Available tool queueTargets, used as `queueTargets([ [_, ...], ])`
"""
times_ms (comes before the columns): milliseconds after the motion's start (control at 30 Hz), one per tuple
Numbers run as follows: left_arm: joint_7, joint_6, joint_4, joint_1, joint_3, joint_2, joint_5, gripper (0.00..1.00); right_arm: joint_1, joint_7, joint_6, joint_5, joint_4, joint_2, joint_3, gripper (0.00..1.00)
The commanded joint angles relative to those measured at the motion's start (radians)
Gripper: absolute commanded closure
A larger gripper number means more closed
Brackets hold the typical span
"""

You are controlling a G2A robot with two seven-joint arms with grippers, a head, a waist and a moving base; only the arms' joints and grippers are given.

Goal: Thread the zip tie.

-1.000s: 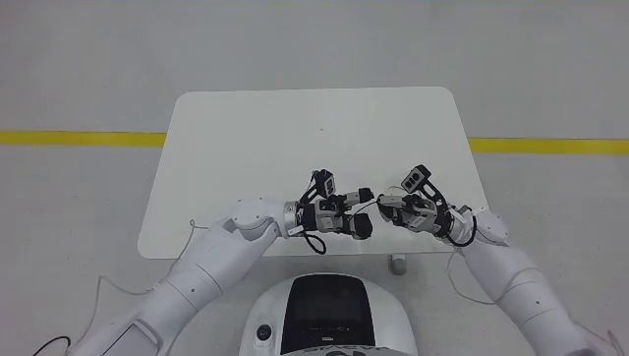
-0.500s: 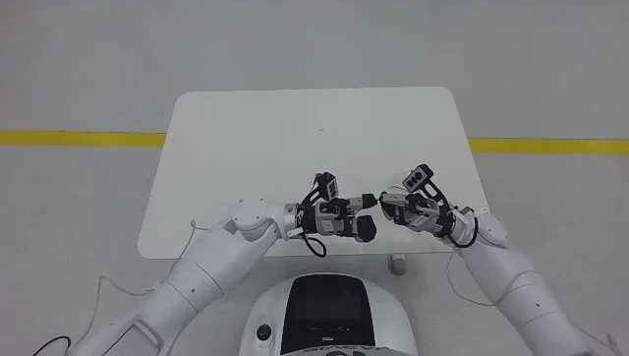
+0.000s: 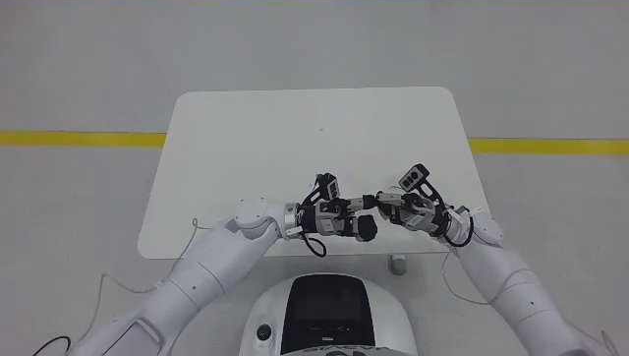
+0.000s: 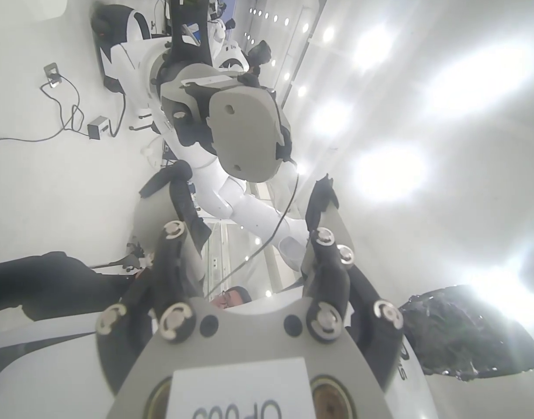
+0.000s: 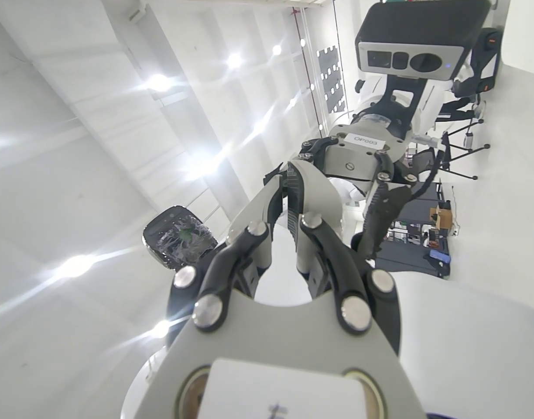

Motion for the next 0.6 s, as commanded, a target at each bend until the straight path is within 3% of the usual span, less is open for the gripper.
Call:
queueTargets([
  [0,0.000,-0.002,0.001,0.000,0.000,0.000,0.000,0.46,0.001,-0.001,0.004,-0.012,0.001,0.000,0.002,1.00],
  [567,0.053,-0.011,-0.019,0.020,-0.038,0.017,0.058,0.60,-0.017,0.005,0.049,-0.172,-0.015,0.024,0.071,1.00],
])
